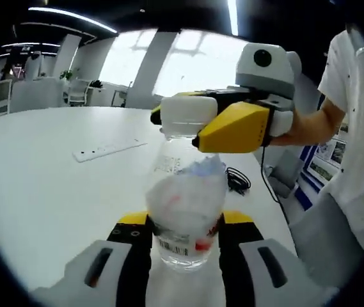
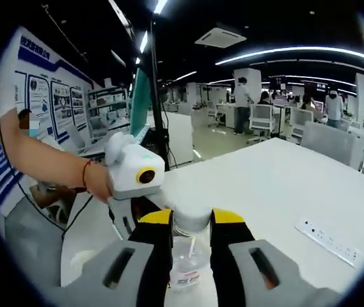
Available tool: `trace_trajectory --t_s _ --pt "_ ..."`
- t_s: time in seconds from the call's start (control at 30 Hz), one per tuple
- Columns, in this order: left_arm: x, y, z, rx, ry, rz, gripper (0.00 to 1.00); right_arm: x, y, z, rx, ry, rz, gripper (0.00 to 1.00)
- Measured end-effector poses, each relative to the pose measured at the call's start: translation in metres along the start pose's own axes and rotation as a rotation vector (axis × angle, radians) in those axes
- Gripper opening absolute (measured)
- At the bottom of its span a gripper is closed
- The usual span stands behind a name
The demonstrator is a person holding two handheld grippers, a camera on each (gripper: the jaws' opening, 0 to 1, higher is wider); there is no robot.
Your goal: Arrange the tabletop items into an orderly group along one side of the table until the central work area is clear of visible clutter.
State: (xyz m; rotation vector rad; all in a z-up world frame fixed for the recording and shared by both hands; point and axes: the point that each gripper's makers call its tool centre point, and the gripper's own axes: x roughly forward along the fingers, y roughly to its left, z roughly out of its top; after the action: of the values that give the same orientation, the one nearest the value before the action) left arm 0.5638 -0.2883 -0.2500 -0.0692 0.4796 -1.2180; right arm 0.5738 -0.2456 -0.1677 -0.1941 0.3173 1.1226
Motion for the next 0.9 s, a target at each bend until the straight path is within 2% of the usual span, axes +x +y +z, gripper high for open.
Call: trace_trajectory --t_s 0.3,0.7,0.9 --pt "0.011 -0.002 0.002 0.043 0.006 -0.023 0.4 -0.008 -0.01 -0.006 -0.051 -0.011 -0.06 0.19" --pt "0.015 0.014 0.004 0.093 0.012 -0.023 0.4 -0.001 -0.028 -0.014 -0.086 -0.011 -0.12 0.19" --pt "0.016 0.019 0.005 0.11 0.015 -0.021 0.4 -0.002 -0.028 -0.013 -0.108 -0.003 -0.136 0.19"
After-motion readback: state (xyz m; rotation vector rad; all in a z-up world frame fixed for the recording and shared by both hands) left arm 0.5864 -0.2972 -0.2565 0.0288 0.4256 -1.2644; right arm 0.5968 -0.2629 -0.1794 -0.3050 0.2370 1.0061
